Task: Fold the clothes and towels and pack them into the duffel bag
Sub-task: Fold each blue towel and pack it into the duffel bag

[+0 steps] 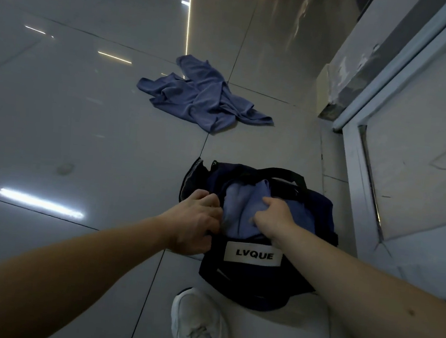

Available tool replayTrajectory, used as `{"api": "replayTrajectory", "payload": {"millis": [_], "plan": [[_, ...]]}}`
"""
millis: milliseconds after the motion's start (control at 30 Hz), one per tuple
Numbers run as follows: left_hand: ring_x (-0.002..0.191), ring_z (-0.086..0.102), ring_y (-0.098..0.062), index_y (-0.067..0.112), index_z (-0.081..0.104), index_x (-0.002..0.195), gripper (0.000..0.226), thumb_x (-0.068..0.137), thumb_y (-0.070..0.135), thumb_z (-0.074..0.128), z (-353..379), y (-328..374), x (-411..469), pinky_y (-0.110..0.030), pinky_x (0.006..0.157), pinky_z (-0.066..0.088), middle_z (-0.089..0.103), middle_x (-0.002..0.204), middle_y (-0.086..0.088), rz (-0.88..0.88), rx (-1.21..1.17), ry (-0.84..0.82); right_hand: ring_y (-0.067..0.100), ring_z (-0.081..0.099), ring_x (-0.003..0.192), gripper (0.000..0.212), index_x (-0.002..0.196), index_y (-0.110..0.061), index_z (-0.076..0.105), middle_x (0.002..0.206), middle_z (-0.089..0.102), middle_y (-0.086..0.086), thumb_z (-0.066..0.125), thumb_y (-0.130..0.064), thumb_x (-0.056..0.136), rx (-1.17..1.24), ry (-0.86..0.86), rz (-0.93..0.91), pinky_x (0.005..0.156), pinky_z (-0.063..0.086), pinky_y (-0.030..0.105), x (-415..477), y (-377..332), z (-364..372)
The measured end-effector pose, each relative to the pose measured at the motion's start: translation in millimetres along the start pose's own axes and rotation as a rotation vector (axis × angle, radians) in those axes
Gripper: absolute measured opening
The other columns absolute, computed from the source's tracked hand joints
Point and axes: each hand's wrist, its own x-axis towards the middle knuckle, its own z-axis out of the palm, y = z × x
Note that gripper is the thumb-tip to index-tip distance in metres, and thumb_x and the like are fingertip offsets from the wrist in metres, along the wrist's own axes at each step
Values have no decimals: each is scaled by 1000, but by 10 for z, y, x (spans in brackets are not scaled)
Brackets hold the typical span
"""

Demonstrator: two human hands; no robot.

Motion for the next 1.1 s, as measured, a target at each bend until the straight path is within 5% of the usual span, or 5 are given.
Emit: {"api": "replayTrajectory", "payload": {"millis": [333, 567, 800, 933, 1100], "plan": [[118, 47, -18, 25, 60, 76, 6, 79, 29, 59, -21, 53, 5, -37, 101, 35, 52, 133, 2, -9, -129, -16, 28, 40, 140, 79, 154, -5, 33, 156, 38, 11, 76, -7, 87, 73, -85, 5, 93, 36, 21, -102, 63, 81], [105, 55, -18, 20, 64, 81, 12, 83, 28, 56, 10, -4, -18, -35, 100, 38, 58, 126, 1, 35, -125, -67, 24, 29, 146, 83, 155, -11, 32, 160, 26, 6, 77, -20, 86, -246, -78, -202, 112, 30, 28, -189, 134, 100], [115, 53, -18, 22, 65, 86, 17, 81, 36, 57, 63, -14, -65, -35, 105, 34, 63, 120, 4, 92, -9, -124, 29, 31, 140, 88, 152, -17, 32, 158, 16, 7, 79, -41, 82, -564, 12, -278, 106, 42, 38, -268, 143, 111], [118, 50, -21, 24, 66, 98, 29, 80, 45, 57, 86, 13, -50, -38, 102, 39, 58, 123, 2, 134, 71, -145, 23, 40, 115, 49, 114, -20, 57, 122, 43, 3, 79, -45, 79, -805, 107, -508, 92, 48, 37, -291, 100, -50], [108, 48, -20, 24, 65, 106, 37, 83, 52, 56, 129, 128, 32, -37, 96, 41, 56, 117, 2, 191, 90, -183, 23, 62, 91, 8, 83, -18, 66, 95, 66, 3, 74, -19, 84, -810, -225, -372, 79, 57, 43, -249, 22, -232]]}}
